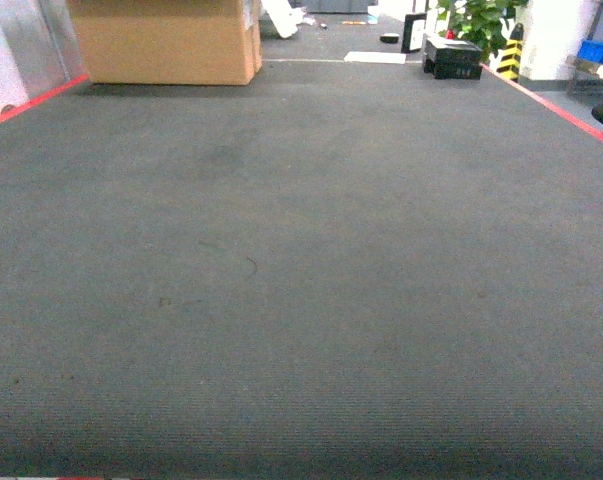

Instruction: Sort blue parts and orange caps into right shelf containers

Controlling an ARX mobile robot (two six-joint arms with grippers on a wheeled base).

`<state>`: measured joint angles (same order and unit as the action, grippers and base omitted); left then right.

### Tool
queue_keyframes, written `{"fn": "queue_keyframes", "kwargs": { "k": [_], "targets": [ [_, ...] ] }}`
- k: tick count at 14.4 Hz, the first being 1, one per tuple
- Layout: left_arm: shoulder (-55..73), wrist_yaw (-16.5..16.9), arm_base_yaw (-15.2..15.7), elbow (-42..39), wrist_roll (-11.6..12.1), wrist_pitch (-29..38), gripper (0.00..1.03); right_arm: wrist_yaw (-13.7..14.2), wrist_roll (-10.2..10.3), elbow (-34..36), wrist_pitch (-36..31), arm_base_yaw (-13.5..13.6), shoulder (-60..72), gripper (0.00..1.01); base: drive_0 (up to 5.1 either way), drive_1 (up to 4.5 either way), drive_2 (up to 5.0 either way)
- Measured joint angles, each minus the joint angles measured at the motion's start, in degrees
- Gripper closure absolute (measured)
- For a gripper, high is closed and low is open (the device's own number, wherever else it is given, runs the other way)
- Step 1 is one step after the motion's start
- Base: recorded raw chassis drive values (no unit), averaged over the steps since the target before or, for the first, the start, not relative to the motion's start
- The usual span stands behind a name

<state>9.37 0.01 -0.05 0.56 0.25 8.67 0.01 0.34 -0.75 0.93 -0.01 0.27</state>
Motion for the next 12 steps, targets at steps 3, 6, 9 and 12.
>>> {"fn": "queue_keyframes", "kwargs": {
  "k": [3, 6, 9, 12],
  "targets": [
    [-8.9, -0.1, 0.0, 0.1, 0.0, -8.7, 0.59, 0.0, 0.0, 0.0, -0.7, 0.0, 0.0, 0.58, 0.0, 0.00, 0.0],
    [-8.9, 0.0, 0.0, 0.0, 0.0, -9.1, 0.59, 0.0, 0.0, 0.0, -0.6, 0.0, 0.0, 0.58, 0.0, 0.00, 0.0],
    [-8.9, 0.0, 0.0, 0.0, 0.0, -9.1, 0.59, 0.0, 0.0, 0.0, -0.6, 0.0, 0.0, 0.58, 0.0, 0.00, 0.0],
    [-8.9, 0.0, 0.0, 0.0, 0.0, -9.1, 0.59, 0.0, 0.0, 0.0, -0.6, 0.0, 0.0, 0.58, 0.0, 0.00, 0.0]
  ]
}}
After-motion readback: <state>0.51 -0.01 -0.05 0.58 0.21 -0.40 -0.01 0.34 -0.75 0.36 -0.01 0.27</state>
